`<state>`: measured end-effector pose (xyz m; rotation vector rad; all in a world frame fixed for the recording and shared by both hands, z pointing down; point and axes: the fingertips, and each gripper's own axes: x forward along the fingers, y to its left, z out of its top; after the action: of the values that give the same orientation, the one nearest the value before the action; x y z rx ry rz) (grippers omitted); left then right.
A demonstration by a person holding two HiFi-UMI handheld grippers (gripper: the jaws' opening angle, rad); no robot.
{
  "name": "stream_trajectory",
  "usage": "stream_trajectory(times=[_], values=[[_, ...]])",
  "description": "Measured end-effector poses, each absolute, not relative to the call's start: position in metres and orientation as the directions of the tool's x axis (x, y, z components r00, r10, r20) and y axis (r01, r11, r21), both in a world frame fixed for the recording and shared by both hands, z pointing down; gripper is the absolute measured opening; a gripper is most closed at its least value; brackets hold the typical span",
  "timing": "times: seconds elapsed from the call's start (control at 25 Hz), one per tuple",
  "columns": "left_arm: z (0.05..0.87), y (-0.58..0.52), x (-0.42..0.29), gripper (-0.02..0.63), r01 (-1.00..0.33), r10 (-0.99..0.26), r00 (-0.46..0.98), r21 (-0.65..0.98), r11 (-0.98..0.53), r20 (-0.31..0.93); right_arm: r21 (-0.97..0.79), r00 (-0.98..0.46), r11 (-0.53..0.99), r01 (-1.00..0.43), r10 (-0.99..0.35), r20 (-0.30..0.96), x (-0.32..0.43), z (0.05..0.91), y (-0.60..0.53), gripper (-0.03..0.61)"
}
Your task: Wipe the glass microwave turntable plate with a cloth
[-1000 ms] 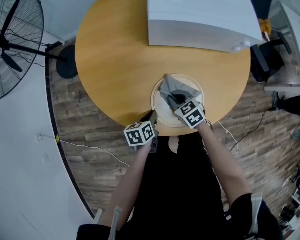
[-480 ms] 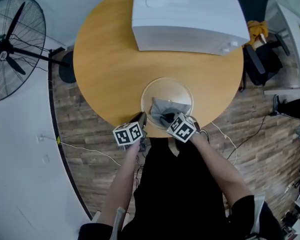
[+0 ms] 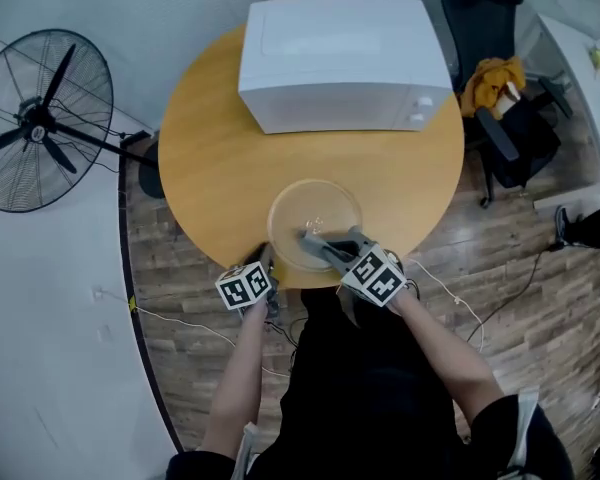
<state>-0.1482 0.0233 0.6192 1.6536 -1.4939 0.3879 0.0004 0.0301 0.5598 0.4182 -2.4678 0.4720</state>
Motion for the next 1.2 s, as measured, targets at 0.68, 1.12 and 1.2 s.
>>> stream_trajectory(times=[0.68,1.12,1.2], values=[[0.393,0.034,-0.014,-0.003,-0.931,-0.912,0.281,0.314,-0.184,0.299,-0.193,-0.834,0.812,-0.551,-0.524,0.173,0.135,0.362,0.003,0.023],[0.311,0.052,-0.002,-0.003,-0.933,-0.939,0.297,0.264,-0.247,0.174,-0.165,-0.807,0.792,-0.588,-0.587,0.058,0.18,0.296,0.01,0.018],[0.308,0.055,-0.002,-0.003,-0.933,-0.941,0.292,0.266,-0.241,0.17,-0.153,-0.817,0.803,-0.576,-0.571,0.077,0.178,0.297,0.013,0.018]])
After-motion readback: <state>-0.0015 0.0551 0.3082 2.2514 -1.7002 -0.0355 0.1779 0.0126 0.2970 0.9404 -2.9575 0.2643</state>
